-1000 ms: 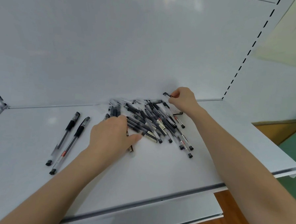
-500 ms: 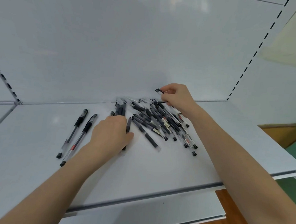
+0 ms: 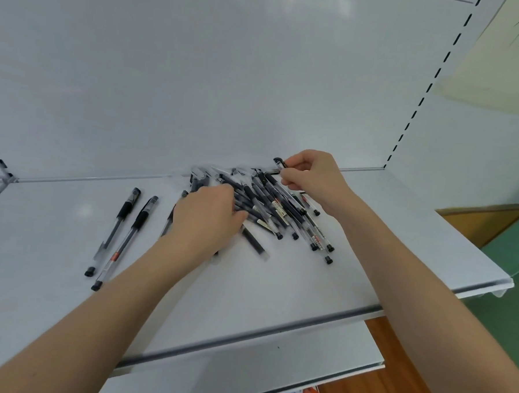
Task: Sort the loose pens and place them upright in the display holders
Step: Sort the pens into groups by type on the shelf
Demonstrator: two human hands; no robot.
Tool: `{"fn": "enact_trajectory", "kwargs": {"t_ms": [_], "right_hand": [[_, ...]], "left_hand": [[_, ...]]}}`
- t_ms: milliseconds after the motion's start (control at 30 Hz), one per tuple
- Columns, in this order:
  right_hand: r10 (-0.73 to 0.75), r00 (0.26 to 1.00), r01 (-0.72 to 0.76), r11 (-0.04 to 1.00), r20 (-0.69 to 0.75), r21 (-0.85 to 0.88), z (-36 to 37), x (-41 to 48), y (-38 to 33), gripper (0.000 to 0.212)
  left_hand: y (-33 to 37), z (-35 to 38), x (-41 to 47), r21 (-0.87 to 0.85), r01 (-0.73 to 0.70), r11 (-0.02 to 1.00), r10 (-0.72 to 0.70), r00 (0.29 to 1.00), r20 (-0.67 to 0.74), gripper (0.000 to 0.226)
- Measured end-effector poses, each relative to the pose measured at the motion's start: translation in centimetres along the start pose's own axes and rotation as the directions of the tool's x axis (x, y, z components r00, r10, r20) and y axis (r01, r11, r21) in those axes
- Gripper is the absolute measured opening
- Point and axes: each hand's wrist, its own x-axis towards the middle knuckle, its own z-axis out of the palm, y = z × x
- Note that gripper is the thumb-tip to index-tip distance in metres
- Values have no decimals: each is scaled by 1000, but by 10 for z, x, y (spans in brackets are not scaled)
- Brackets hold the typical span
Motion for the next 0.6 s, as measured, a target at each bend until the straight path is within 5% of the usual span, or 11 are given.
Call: {"fn": "enact_trajectory", "kwargs": {"t_ms": [200, 367, 600], "right_hand": [[1, 999, -2, 999, -37, -43, -14, -17, 8, 24], [41, 996, -41, 999, -79, 6, -23, -29, 14, 14], [67, 992, -66, 998, -109, 10, -34, -34, 26, 11]], "left_hand": [[22, 8, 15, -124, -105, 987, 99, 994, -49, 20], [37, 17, 38, -56, -102, 993, 99, 993, -58, 45], [38, 18, 55, -39, -59, 997, 63, 994, 91, 55]]}}
